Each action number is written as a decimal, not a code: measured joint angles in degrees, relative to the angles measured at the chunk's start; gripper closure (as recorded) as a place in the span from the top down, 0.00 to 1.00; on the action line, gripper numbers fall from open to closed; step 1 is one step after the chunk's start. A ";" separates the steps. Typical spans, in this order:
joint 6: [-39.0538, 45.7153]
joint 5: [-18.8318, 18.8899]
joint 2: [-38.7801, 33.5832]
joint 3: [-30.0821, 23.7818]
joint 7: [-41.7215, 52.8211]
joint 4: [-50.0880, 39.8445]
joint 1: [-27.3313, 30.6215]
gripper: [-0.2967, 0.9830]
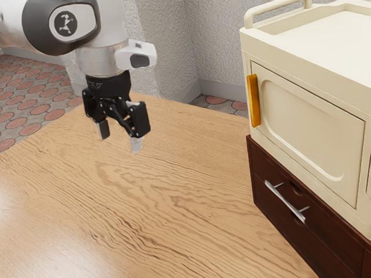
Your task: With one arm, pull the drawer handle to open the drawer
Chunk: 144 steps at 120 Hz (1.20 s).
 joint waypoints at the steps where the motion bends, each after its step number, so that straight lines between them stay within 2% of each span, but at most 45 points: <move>1: 0.70 0.02 0.00 0.00 -0.04 -0.02 -0.04 0.75; 21: 10.12 -0.07 -0.03 0.07 -0.72 -0.13 -1.12 0.75; 50: 15.41 -2.87 1.65 0.21 -3.44 1.80 -2.86 0.75; 74: 20.60 -7.39 0.25 0.32 -23.82 -1.72 -4.19 0.75; 95: 30.26 -7.49 -6.80 0.27 -39.25 -17.28 -5.23 0.75; 109: 38.22 -8.27 -10.16 0.28 -47.39 -25.45 -7.56 0.75; 144: 50.54 -11.09 -11.02 0.27 -62.66 -32.48 -12.84 0.74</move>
